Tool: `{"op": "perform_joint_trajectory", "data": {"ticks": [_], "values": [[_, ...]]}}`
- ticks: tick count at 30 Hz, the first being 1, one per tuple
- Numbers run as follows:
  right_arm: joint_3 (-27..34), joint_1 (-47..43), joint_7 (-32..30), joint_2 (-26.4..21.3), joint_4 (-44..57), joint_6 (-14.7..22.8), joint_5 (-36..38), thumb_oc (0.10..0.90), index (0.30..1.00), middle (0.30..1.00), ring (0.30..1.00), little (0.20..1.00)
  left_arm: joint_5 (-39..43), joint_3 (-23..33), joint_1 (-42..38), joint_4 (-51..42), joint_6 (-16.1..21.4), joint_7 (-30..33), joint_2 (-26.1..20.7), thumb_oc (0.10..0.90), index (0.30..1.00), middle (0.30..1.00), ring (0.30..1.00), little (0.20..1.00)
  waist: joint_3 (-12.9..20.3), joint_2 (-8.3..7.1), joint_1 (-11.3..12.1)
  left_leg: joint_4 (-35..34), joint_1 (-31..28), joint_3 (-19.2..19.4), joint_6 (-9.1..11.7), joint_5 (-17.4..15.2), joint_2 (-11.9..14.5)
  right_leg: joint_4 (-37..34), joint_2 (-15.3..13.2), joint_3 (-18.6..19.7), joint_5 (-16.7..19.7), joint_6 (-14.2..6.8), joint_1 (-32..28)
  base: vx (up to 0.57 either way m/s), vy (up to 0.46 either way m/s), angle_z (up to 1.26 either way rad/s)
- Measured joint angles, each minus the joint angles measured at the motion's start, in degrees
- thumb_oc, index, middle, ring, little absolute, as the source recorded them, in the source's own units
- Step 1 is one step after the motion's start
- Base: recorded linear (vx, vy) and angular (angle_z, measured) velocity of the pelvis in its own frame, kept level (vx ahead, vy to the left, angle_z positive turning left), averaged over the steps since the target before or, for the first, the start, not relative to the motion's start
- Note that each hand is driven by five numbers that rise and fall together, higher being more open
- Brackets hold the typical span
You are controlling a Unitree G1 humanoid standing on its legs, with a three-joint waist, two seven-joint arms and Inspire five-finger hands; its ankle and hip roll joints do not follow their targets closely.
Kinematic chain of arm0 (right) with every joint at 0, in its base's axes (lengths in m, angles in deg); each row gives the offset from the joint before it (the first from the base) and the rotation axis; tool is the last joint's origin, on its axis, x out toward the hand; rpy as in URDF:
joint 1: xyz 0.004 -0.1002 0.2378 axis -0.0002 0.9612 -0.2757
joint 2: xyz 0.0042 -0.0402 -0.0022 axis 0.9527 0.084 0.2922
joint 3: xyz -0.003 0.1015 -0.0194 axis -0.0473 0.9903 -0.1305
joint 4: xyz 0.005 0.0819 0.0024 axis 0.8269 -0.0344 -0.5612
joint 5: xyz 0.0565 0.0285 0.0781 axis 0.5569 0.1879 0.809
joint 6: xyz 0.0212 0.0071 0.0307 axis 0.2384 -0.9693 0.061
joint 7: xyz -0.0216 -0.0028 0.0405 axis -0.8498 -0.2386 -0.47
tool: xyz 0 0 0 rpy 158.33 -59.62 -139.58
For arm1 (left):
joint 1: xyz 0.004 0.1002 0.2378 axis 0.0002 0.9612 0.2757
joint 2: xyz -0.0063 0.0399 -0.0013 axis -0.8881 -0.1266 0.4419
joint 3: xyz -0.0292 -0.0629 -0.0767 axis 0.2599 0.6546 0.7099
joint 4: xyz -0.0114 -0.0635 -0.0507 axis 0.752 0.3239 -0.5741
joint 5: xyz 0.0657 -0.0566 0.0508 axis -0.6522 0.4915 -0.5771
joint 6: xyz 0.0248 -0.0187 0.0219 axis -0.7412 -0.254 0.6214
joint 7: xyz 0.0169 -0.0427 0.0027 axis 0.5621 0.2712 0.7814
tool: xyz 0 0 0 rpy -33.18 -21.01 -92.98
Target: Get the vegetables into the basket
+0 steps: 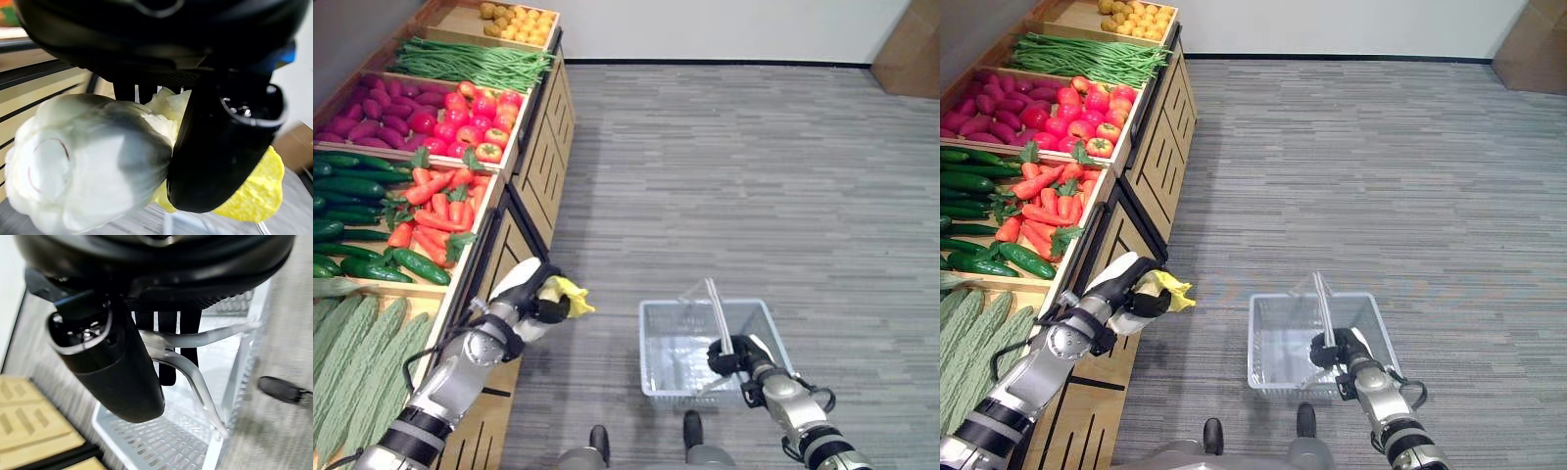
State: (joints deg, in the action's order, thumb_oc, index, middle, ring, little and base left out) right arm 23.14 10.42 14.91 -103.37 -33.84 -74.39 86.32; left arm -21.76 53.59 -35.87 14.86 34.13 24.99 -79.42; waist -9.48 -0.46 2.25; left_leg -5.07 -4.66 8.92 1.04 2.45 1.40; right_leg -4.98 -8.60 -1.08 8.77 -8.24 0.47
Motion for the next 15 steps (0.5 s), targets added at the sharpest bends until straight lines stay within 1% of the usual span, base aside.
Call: {"op": "perform_joint_trajectory", "data": {"ticks": [2, 3, 4, 5, 6, 8, 9, 11, 13, 15], "values": [[-1.47, -1.17, -0.03, 0.16, 0.17, -0.04, -0.02, 0.4, 0.3, 0.3, 0.3, 0.3, -1.26, -3.32, -2.81, -0.54, 0.25, -1.07, 0.32, 0.4, 0.3, 0.3, 0.3, 0.3, 0.04, 0.07, -0.17, 0.0, -0.09, -0.41, 0.2, 0.15, 0.23, -0.01, 0.18, -0.47, -0.1, 0.16, -0.36, -0.01, -0.034, 0.11], [-3.33, -2.47, -0.05, 0.21, 0.6, -0.03, -0.01, 0.4, 0.3, 0.3, 0.3, 0.3, -1.51, -6.52, -5.52, -0.54, 0.43, -1.84, 1.12, 0.4, 0.3, 0.3, 0.3, 0.3, 0.07, 0.11, -0.2, 0.01, -0.13, -0.59, 0.33, 0.31, 0.4, -0.01, 0.32, -0.64, -0.11, 0.17, -0.49, -0.04, -0.061, 0.08], [-3.85, -3.07, 0.03, 0.37, 0.86, -0.03, -0.01, 0.4, 0.3, 0.3, 0.3, 0.3, -2.0, -7.69, -6.35, -0.54, 0.58, -1.97, 1.52, 0.4, 0.3, 0.3, 0.3, 0.3, 0.09, 0.16, -0.21, 0.02, -0.12, -0.59, 0.4, 0.4, 0.47, 0.01, 0.39, -0.64, -0.09, 0.18, -0.48, -0.04, -0.063, 0.05], [-4.38, -3.41, -0.12, 0.5, 1.85, -0.01, -0.04, 0.4, 0.3, 0.3, 0.3, 0.3, -2.5, -9.32, -7.41, 0.07, 1.04, -2.1, 3.38, 0.4, 0.3, 0.3, 0.3, 0.3, 0.29, 0.49, -0.48, 0.02, -0.12, -0.7, 0.46, 0.46, 0.66, -0.01, 0.52, -0.89, -0.18, 0.24, -0.59, 0.0, -0.084, 0.12], [-5.62, -3.86, -0.05, 0.4, 2.11, 0.01, -0.05, 0.4, 0.3, 0.3, 0.3, 0.3, -3.04, -12.45, -8.99, 2.69, 1.14, -2.38, 6.76, 0.4, 0.3, 0.3, 0.3, 0.3, 0.94, 1.15, -0.56, 0.02, -0.17, -1.25, 0.57, 0.56, 0.73, -0.01, 0.59, -1.27, -0.33, 0.42, -0.9, 0.0, -0.043, 0.14], [-7.55, -4.45, -0.11, 0.43, 2.12, 0.0, -0.05, 0.4, 0.3, 0.3, 0.3, 0.3, -3.54, -16.62, -11.05, 8.12, 1.51, -2.6, 11.35, 0.4, 0.3, 0.3, 0.3, 0.3, 1.44, 1.97, -0.74, 0.02, -0.23, -1.6, 0.61, 0.59, 0.85, -0.01, 0.69, -1.53, -0.41, 0.54, -1.19, 0.0, -0.039, 0.12], [-8.54, -4.77, -0.01, 0.72, 2.12, 0.0, -0.04, 0.4, 0.3, 0.3, 0.3, 0.3, -3.66, -19.31, -12.55, 12.26, 1.49, -2.92, 13.71, 0.4, 0.3, 0.3, 0.3, 0.3, 1.65, 2.32, -1.11, 0.02, -0.34, -1.77, 0.65, 0.61, 0.92, 0.0, 0.75, -1.84, -0.46, 0.61, -1.35, 0.0, -0.046, 0.05], [-11.39, -5.83, -0.09, 1.6, 2.13, 0.0, -0.06, 0.4, 0.3, 0.3, 0.3, 0.3, -6.23, -24.07, -14.44, 18.77, 1.57, -3.2, 16.83, 0.4, 0.3, 0.3, 0.3, 0.3, 1.73, 2.43, -2.63, 0.02, -0.36, -1.74, 0.76, 0.68, 1.23, -0.01, 1.04, -1.94, -0.49, 0.65, -1.33, 0.0, -0.017, 0.0], [-14.46, -5.97, -0.17, 1.7, 2.35, 0.0, -0.02, 0.4, 0.3, 0.3, 0.3, 0.3, -9.27, -26.71, -15.61, 27.83, 1.6, -3.27, 22.06, 0.4, 0.3, 0.3, 0.3, 0.3, 1.75, 2.46, -4.07, 0.02, -0.36, -1.55, 0.84, 0.73, 1.58, 0.0, 1.39, -1.8, -0.52, 0.73, -1.17, -0.04, -0.025, -0.05], [-16.27, -5.96, -0.13, 1.33, 2.51, -0.01, -0.01, 0.4, 0.3, 0.3, 0.3, 0.3, -11.05, -27.21, -16.1, 32.93, 1.85, -3.01, 24.41, 0.4, 0.3, 0.3, 0.3, 0.3, 1.76, 2.47, -4.87, 0.01, -0.3, -1.28, 0.86, 0.74, 1.79, 0.0, 1.62, -1.59, -0.53, 0.76, -0.94, -0.04, -0.024, -0.1]]}}
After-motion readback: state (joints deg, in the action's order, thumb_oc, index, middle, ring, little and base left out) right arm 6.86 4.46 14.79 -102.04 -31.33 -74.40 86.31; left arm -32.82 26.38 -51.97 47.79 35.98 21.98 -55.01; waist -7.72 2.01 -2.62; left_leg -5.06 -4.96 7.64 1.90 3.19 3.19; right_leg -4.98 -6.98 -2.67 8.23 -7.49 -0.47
